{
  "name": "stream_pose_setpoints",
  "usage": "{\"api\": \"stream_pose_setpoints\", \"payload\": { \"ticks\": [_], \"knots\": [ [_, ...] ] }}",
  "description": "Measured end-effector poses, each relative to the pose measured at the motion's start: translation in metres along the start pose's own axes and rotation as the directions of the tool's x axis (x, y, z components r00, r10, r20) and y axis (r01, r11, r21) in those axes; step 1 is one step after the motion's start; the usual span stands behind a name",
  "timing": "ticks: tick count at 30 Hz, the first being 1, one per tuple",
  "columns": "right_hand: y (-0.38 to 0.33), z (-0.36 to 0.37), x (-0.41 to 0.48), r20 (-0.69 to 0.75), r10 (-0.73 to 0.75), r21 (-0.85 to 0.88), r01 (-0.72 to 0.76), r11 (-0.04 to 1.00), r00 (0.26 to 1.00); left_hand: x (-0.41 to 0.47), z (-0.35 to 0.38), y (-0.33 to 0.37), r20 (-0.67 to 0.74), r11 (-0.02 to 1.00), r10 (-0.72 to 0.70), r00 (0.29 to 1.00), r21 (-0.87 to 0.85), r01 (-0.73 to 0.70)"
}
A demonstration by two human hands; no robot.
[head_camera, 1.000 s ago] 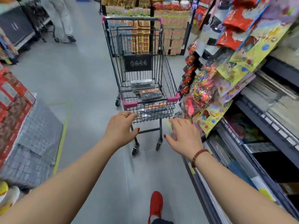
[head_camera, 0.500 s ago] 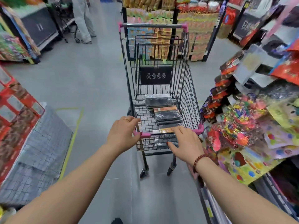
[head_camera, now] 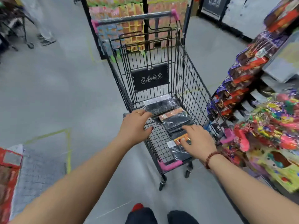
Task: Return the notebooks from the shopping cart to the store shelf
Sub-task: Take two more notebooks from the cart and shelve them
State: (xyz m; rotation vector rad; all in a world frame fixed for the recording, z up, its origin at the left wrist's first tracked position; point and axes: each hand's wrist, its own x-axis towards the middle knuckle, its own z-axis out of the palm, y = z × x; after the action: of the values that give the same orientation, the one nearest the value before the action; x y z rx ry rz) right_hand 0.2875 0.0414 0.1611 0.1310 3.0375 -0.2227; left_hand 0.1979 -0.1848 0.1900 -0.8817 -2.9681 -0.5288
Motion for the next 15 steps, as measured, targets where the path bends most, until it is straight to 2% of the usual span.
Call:
{"api": "stream_pose_setpoints", "payload": {
  "ticks": [7,15],
  "knots": [
    [0.011,0.011,0.031,0.048,0.159,0.060,-0.162,0.985,0.986,0.070,0.027,-0.004,0.129,0.989,0.145,0.981,-0.028,-0.142],
    [0.058,0.032,0.080,0.085,0.360,0.202,-0.370,0.907,0.929,0.147,0.063,-0.001,0.276,0.976,0.206,0.939,0.015,-0.219]
  ]
}}
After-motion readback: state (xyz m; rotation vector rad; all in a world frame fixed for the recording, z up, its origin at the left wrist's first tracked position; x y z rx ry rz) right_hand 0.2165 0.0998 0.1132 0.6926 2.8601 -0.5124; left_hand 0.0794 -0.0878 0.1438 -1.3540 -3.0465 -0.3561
